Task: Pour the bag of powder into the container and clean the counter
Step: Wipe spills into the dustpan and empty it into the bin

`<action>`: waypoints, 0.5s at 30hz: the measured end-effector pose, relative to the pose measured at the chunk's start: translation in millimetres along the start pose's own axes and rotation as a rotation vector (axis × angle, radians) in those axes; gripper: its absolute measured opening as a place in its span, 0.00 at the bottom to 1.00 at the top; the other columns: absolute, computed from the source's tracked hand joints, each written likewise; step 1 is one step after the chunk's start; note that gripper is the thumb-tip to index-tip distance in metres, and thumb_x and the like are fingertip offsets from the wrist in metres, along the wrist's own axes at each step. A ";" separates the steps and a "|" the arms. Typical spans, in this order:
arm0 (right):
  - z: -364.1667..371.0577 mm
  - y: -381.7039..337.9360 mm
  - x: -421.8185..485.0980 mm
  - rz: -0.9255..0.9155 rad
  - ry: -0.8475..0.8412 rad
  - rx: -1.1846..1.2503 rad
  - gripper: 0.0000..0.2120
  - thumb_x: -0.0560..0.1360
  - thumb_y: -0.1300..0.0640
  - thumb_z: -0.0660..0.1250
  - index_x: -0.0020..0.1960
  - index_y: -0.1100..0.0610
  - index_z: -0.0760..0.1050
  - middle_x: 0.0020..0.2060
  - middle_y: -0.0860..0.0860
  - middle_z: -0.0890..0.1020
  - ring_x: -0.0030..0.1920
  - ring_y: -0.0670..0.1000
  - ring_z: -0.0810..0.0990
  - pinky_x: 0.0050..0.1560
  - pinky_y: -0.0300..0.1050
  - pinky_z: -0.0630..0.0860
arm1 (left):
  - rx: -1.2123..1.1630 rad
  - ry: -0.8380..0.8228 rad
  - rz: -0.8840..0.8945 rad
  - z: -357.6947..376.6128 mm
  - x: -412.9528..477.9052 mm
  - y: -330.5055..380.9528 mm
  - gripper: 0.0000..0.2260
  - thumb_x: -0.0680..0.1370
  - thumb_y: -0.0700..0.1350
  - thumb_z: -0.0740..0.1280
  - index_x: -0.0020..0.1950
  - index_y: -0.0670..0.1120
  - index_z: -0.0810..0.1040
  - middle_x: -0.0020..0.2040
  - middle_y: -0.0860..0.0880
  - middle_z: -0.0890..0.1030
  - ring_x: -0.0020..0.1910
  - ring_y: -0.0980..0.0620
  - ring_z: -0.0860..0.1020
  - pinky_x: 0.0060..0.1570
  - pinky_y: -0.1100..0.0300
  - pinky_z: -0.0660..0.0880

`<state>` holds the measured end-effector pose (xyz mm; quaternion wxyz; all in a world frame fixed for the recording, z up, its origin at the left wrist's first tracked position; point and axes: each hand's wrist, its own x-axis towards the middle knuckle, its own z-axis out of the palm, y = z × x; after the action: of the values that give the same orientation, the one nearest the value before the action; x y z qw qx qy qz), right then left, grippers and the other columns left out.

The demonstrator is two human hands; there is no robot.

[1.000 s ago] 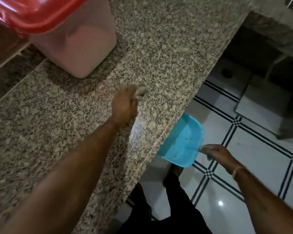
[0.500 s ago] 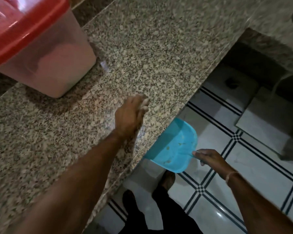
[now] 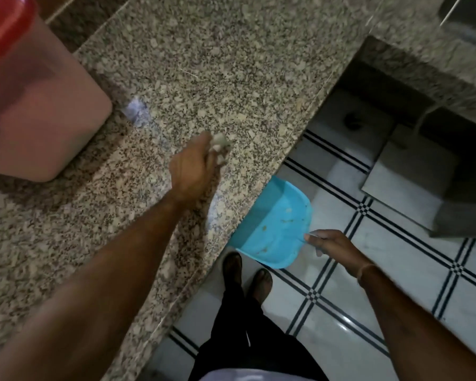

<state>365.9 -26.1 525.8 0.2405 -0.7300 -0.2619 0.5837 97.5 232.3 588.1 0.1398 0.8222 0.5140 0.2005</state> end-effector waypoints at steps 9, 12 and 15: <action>-7.9 6.5 19.3 0.038 0.058 -0.031 0.14 0.80 0.48 0.71 0.36 0.46 0.84 0.28 0.41 0.79 0.33 0.42 0.78 0.45 0.43 0.74 | 0.123 0.167 -0.416 12.5 96.9 -68.0 0.21 0.83 0.59 0.54 0.61 0.46 0.76 0.53 0.43 0.81 0.50 0.44 0.81 0.43 0.57 0.69; -8.5 13.3 23.6 0.059 0.058 -0.046 0.14 0.75 0.38 0.72 0.45 0.47 0.87 0.33 0.52 0.82 0.39 0.50 0.80 0.50 0.51 0.78 | 0.007 0.017 0.093 32.5 60.6 4.6 0.27 0.84 0.62 0.45 0.54 0.47 0.78 0.45 0.49 0.77 0.40 0.54 0.73 0.38 0.60 0.69; -9.7 10.3 23.6 0.057 0.071 -0.047 0.24 0.69 0.32 0.71 0.48 0.52 0.87 0.34 0.53 0.81 0.39 0.51 0.80 0.49 0.51 0.78 | -0.112 -0.075 0.234 29.8 66.2 19.8 0.25 0.83 0.63 0.48 0.53 0.48 0.78 0.44 0.52 0.77 0.36 0.58 0.72 0.36 0.64 0.70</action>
<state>380.7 -18.5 503.9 0.2159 -0.7627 -0.2458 0.5579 153.2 282.7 582.8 0.1804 0.8744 0.3969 0.2131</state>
